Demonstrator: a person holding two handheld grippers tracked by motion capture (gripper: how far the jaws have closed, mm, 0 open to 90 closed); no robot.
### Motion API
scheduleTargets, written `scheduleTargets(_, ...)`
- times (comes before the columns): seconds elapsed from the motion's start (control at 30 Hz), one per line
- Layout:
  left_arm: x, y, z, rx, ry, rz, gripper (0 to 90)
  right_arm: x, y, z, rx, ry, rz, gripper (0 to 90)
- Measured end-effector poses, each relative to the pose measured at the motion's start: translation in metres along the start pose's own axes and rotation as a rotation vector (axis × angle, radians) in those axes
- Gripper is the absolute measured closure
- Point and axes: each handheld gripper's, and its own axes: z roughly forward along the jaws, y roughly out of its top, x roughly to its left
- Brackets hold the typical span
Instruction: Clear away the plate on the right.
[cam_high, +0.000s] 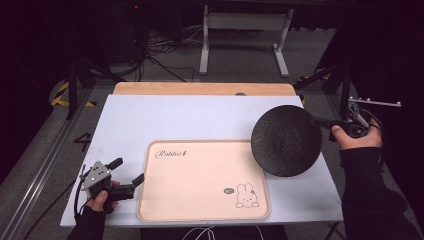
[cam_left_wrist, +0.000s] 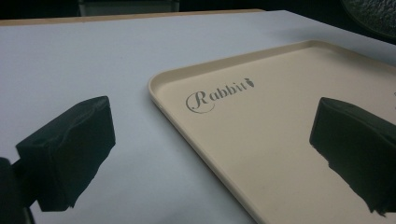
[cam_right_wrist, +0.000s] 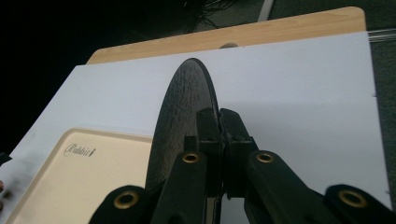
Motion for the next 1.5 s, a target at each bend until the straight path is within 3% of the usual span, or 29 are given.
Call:
scheduleTargets(0.83, -0.001, 0.001, 0.001, 0.016, -0.003, 0.011, 0.9, 0.061, 0.011, 0.044, 0.048, 0.116, -0.056, 88.5)
scheduleTargets(1.5, -0.001, 0.001, 0.002, 0.018, -0.003, 0.013, 0.9, 0.097, 0.01, 0.073, 0.085, 0.206, -0.081, 88.5)
